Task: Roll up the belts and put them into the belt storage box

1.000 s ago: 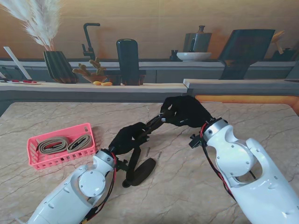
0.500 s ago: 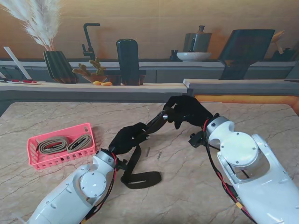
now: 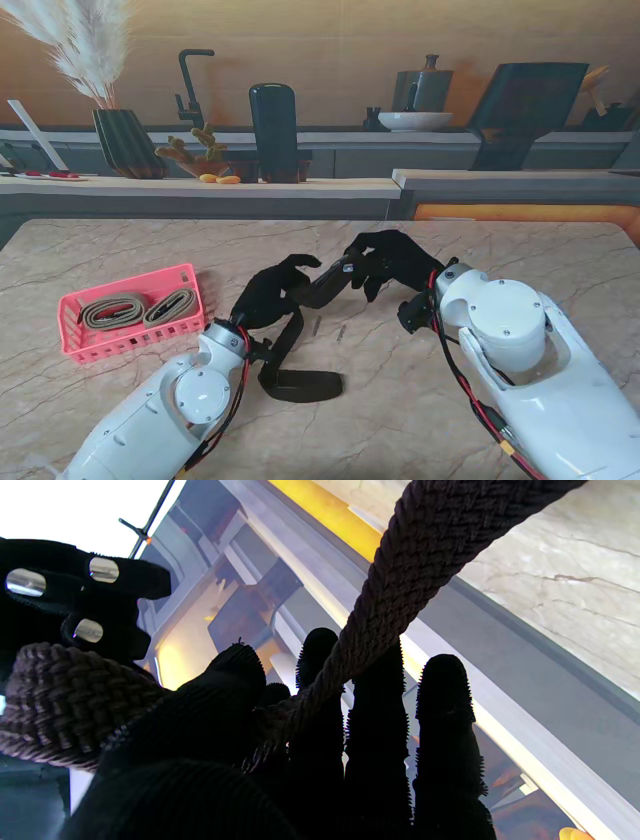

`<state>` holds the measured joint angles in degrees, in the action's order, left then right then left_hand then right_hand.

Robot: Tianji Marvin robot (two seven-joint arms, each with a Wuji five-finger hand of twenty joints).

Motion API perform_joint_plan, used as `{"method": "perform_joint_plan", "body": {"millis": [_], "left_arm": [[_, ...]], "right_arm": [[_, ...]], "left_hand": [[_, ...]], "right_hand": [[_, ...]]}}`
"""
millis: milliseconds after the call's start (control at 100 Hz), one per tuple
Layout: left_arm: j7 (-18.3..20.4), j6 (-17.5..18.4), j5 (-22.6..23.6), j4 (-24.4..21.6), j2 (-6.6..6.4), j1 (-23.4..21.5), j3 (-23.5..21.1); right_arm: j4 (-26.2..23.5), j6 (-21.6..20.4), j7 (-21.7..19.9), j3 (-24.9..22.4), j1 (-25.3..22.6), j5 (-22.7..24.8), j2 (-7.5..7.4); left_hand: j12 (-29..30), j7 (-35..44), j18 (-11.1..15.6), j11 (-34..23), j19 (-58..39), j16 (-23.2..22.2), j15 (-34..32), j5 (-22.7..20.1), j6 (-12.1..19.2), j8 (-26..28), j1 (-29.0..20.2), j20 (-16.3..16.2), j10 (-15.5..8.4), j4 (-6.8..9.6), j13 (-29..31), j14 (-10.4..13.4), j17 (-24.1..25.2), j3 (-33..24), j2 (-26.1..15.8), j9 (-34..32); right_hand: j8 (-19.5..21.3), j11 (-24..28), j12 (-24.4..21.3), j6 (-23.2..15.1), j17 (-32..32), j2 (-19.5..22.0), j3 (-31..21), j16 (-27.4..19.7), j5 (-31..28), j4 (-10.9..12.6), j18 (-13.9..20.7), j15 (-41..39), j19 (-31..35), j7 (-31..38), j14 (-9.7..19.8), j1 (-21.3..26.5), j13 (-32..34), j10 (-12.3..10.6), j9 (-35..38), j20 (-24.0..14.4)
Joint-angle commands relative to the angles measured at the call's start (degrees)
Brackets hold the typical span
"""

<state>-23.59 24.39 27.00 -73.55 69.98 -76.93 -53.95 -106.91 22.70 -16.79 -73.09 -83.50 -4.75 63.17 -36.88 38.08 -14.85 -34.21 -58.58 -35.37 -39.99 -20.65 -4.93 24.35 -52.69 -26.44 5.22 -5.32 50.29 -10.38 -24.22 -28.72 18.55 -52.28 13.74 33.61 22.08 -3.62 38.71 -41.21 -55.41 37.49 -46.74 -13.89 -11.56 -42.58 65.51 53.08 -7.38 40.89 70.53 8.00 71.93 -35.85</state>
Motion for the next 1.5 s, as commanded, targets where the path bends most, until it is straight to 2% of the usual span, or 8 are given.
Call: {"method": "perform_joint_plan", "body": {"millis": [0,140,400,790,1060,1130,1330,1490], "left_arm": [[-0.3,0.3,0.1,-0.1,0.58,-0.1,0.1],[-1.7,0.5,0.8,-0.1,0.79,-0.2,0.1],[-2.0,1.7,0.7,0.3,0.96,-0.1,0.3],[-0.5,3.4,0.0,0.9,0.86,0.4,1.1],[-1.3,4.2,-0.3,0.8,1.16,0.1,1.0],[-1.2,4.1,-0.6,0.7,1.18,0.1,1.0],[-1.0,2.3,-1.2,0.5,1.24,0.1,1.1],[-1.4,2.6,-1.9,-0.1,1.47,-0.4,0.9]], "right_arm": [[1.7,0.5,0.2,0.8,0.3,-0.1,0.97],[4.5,4.4,1.7,1.9,1.8,-5.4,2.14],[10.4,9.1,6.0,4.6,4.8,-14.8,5.04],[15.2,9.7,13.1,7.0,6.5,-25.3,8.74],[17.6,9.8,15.6,8.5,7.4,-28.4,10.14],[18.3,9.8,16.0,8.7,7.6,-29.4,10.43],[19.1,11.0,14.3,8.5,7.8,-33.0,10.5],[19.8,12.0,11.9,8.8,8.2,-32.9,10.12]], "left_hand": [[0.0,-2.1,1.5,0.3,0.1,-0.7,0.2,2.8,0.4,-0.9,2.9,0.0,-1.5,-0.89,-1.6,1.4,1.3,-1.8,1.2,2.6],[8.8,-4.0,2.4,1.5,1.4,-0.4,1.5,7.8,0.5,-2.5,8.5,0.0,-1.1,1.37,-5.1,2.4,3.3,-5.2,-1.2,12.2],[16.1,-5.9,5.9,8.8,10.0,4.8,10.6,11.8,2.0,-4.2,13.4,3.1,1.0,0.9,-15.9,3.0,9.2,-6.4,2.4,24.7],[18.8,-9.3,8.0,11.8,16.2,8.9,15.7,12.4,3.6,-6.1,20.4,5.3,1.7,0.08,-25.7,2.4,13.7,-9.4,7.6,32.3],[19.4,-16.4,10.0,12.2,18.0,10.6,16.6,11.9,3.3,-9.0,25.6,5.8,1.7,-0.89,-29.7,2.9,16.2,-10.4,8.0,36.1],[19.4,-15.2,10.1,12.1,18.1,10.9,16.5,11.9,3.1,-7.8,25.1,5.8,1.7,-0.95,-29.4,3.2,16.1,-10.6,7.4,35.5],[17.7,-5.3,11.9,9.1,16.3,12.0,15.6,12.4,1.2,-1.8,15.1,5.1,-0.8,0.31,-25.2,5.1,13.6,-8.1,2.1,28.6],[17.2,0.0,12.5,8.6,15.4,12.5,14.8,12.1,2.4,-0.2,8.3,4.8,-2.6,0.79,-24.3,5.9,13.0,1.1,-9.1,25.5]], "right_hand": [[3.5,1.6,1.0,-3.1,-0.6,3.1,-3.2,1.0,-4.9,0.5,-0.6,-1.9,2.2,5.6,-0.4,4.3,1.6,0.9,0.6,-1.3],[3.7,2.0,1.2,-2.6,-0.8,3.1,-3.4,1.3,-4.9,0.5,-0.9,-2.5,2.6,5.5,-0.8,4.4,1.5,1.4,0.5,-1.6],[4.0,2.6,1.4,-2.1,-0.9,3.1,-3.5,1.6,-4.9,0.5,-1.2,-3.6,3.1,5.1,-1.1,4.4,1.3,1.8,0.3,-1.8],[4.3,3.2,1.4,-2.1,-0.9,3.4,-3.4,1.6,-4.7,0.5,-1.0,-4.2,3.5,4.9,-0.9,4.4,1.1,1.9,-0.1,-1.9],[4.4,3.5,1.3,-2.1,-0.9,3.5,-3.3,1.5,-4.6,0.5,-0.9,-4.4,3.5,4.8,-0.8,4.4,1.0,1.8,-0.3,-1.7],[4.4,3.5,1.2,-2.1,-0.9,3.5,-3.3,1.5,-4.6,0.5,-1.0,-4.4,3.6,4.8,-0.8,4.4,1.0,1.8,-0.3,-1.7],[4.4,4.6,1.6,-0.5,-1.1,4.4,-3.1,1.7,-3.9,0.8,-1.6,-5.4,3.8,4.5,-1.2,4.5,1.0,2.8,-0.7,-1.8],[4.4,5.2,1.9,0.0,-1.1,4.8,-3.0,1.8,-3.7,0.9,-1.7,-6.0,4.0,4.2,-1.2,4.6,0.8,3.1,-1.0,-1.8]]}}
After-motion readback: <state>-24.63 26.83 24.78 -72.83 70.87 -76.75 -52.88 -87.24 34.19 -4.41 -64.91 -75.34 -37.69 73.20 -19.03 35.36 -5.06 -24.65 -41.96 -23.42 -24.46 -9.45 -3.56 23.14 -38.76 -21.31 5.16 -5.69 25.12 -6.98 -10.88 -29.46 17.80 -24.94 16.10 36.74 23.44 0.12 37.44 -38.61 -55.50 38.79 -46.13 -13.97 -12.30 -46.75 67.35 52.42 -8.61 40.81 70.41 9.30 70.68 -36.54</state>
